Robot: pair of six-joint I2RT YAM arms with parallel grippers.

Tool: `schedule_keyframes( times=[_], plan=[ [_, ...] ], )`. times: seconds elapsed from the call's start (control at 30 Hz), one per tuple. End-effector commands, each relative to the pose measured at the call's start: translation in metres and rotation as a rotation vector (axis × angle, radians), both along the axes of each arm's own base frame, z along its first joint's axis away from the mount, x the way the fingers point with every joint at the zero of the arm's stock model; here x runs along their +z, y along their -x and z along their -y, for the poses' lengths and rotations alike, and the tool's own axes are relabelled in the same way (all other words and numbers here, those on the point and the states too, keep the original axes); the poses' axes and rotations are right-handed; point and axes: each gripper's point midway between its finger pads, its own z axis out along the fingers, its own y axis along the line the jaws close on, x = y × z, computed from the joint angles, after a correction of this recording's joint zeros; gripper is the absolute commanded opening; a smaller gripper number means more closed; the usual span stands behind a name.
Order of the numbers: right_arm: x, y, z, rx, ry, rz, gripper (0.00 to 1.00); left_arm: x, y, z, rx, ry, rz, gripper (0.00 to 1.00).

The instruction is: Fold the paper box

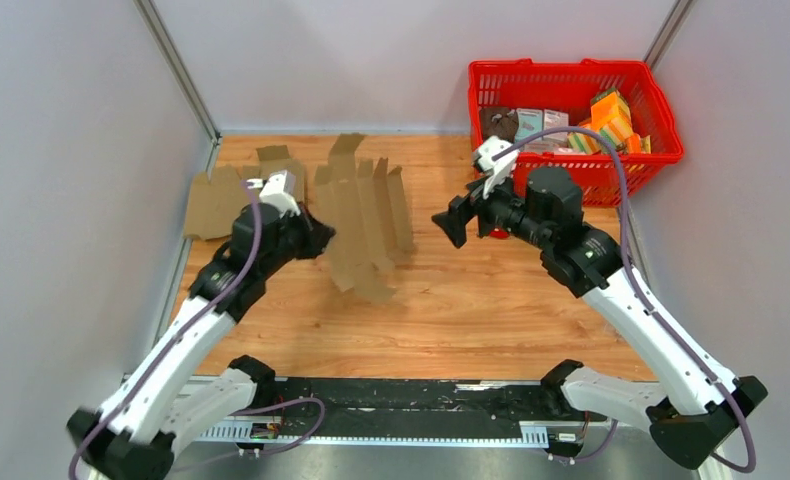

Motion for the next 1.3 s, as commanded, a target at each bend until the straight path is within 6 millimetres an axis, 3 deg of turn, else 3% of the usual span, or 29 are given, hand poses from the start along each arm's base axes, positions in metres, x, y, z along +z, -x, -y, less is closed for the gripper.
schedule_keyframes(
  times=[0.0, 0.03, 0.1, 0.13, 0.17, 0.2, 0.23, 0.3, 0.37, 0.4, 0.47, 0.6, 0.7, 0.83, 0.93, 1.07, 1.1, 1.13, 1.17, 1.2, 1.23, 1.27],
  plan=[
    [0.022, 0.059, -0.054, 0.378, 0.042, 0.074, 1.00, -0.018, 0.113, -0.046, -0.327, -0.372, -0.076, 0.00],
    [0.021, 0.071, -0.066, 0.434, 0.072, 0.078, 1.00, -0.014, 0.123, -0.052, -0.339, -0.388, -0.069, 0.00],
    [0.026, 0.082, -0.070, 0.525, 0.124, 0.092, 1.00, -0.008, 0.143, -0.060, -0.381, -0.414, -0.052, 0.00],
    [0.057, 0.096, -0.075, 0.602, 0.091, 0.144, 1.00, -0.006, 0.151, -0.054, -0.428, -0.391, -0.046, 0.00],
    [0.044, 0.096, -0.082, 0.638, 0.138, 0.079, 1.00, -0.010, 0.156, -0.050, -0.461, -0.376, -0.058, 0.00],
    [0.051, 0.099, -0.086, 0.665, 0.141, 0.083, 1.00, -0.010, 0.160, -0.044, -0.507, -0.364, -0.055, 0.00],
    [0.073, 0.105, -0.092, 0.711, 0.120, 0.136, 1.00, -0.010, 0.170, -0.033, -0.591, -0.322, -0.061, 0.00],
    [0.070, 0.103, -0.109, 0.757, 0.130, 0.123, 1.00, -0.016, 0.175, -0.028, -0.638, -0.314, -0.090, 0.00],
    [0.076, 0.119, -0.123, 0.819, 0.166, 0.149, 1.00, -0.014, 0.179, -0.025, -0.675, -0.307, -0.098, 0.00],
    [0.059, 0.114, -0.137, 0.822, 0.218, 0.126, 1.00, -0.012, 0.179, -0.025, -0.689, -0.312, -0.082, 0.00],
    [0.045, 0.124, -0.154, 0.882, 0.274, 0.142, 0.98, -0.001, 0.181, -0.022, -0.708, -0.304, -0.044, 0.00],
    [0.011, 0.103, -0.181, 0.880, 0.344, 0.086, 0.89, 0.012, 0.186, -0.014, -0.759, -0.268, 0.002, 0.00],
    [0.005, 0.097, -0.189, 0.884, 0.357, 0.082, 0.84, 0.013, 0.186, -0.011, -0.778, -0.259, -0.006, 0.00],
    [-0.017, 0.079, -0.194, 0.858, 0.398, 0.050, 0.76, 0.015, 0.185, -0.010, -0.793, -0.267, 0.006, 0.00],
    [-0.023, 0.072, -0.191, 0.859, 0.401, 0.024, 0.51, 0.015, 0.180, -0.012, -0.781, -0.290, 0.009, 0.00],
    [-0.020, 0.074, -0.187, 0.893, 0.341, 0.011, 0.28, 0.022, 0.160, -0.015, -0.701, -0.325, 0.019, 0.02],
    [-0.019, 0.071, -0.184, 0.894, 0.316, 0.004, 0.22, 0.024, 0.147, -0.020, -0.633, -0.350, 0.026, 0.09],
    [-0.023, 0.066, -0.185, 0.877, 0.289, -0.012, 0.11, 0.035, 0.135, -0.017, -0.595, -0.337, 0.069, 0.18],
    [-0.016, 0.064, -0.182, 0.869, 0.258, -0.005, 0.03, 0.040, 0.130, -0.014, -0.570, -0.310, 0.077, 0.20],
    [-0.015, 0.057, -0.177, 0.862, 0.224, -0.014, 0.00, 0.045, 0.121, -0.014, -0.536, -0.304, 0.098, 0.22],
    [-0.009, 0.050, -0.179, 0.836, 0.175, -0.007, 0.00, 0.053, 0.107, -0.013, -0.484, -0.297, 0.129, 0.35],
    [-0.021, 0.045, -0.174, 0.818, 0.165, -0.038, 0.00, 0.055, 0.098, -0.017, -0.412, -0.281, 0.114, 0.48]
  ],
)
